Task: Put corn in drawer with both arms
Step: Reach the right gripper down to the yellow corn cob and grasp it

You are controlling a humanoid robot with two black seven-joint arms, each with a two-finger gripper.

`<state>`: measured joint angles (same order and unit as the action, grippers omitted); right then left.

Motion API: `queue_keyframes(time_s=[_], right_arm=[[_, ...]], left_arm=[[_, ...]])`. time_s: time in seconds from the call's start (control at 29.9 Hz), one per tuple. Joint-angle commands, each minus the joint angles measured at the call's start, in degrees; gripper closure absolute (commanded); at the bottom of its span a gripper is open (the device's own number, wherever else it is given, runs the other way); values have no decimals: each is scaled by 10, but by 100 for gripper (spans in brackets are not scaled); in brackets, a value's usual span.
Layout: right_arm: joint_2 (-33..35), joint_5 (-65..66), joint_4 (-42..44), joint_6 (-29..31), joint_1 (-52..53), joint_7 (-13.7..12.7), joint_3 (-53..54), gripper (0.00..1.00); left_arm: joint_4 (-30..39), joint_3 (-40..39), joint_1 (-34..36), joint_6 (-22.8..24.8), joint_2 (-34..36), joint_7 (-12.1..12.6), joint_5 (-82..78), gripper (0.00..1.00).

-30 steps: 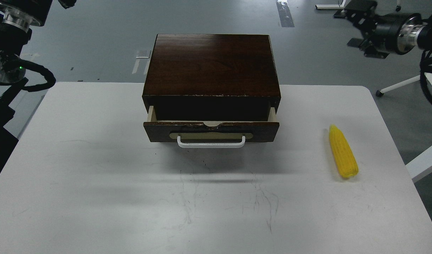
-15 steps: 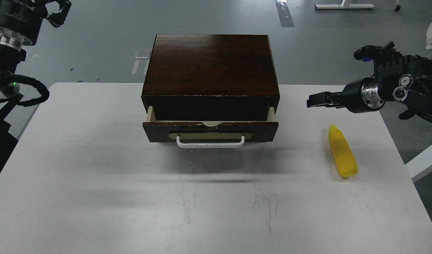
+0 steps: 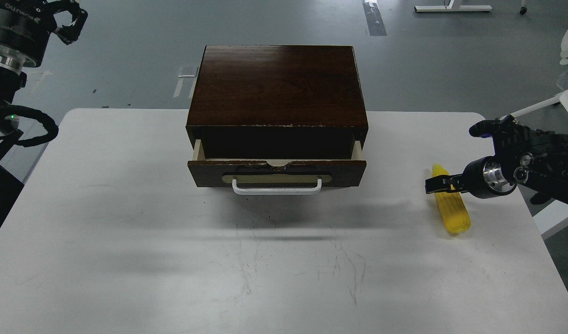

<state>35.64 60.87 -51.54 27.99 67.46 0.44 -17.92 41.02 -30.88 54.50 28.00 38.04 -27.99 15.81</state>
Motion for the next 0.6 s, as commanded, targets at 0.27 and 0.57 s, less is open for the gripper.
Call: queue_keyframes(time_s=[0.27,0.57], right_arm=[[-2,4,8,0,-19,-1,-1,63],[5,-2,0,0,23,0,11,100]], left_arm=[[1,1,-3,0,-1,0,-2,2],[1,0,-2,0,0,0,-3,2]])
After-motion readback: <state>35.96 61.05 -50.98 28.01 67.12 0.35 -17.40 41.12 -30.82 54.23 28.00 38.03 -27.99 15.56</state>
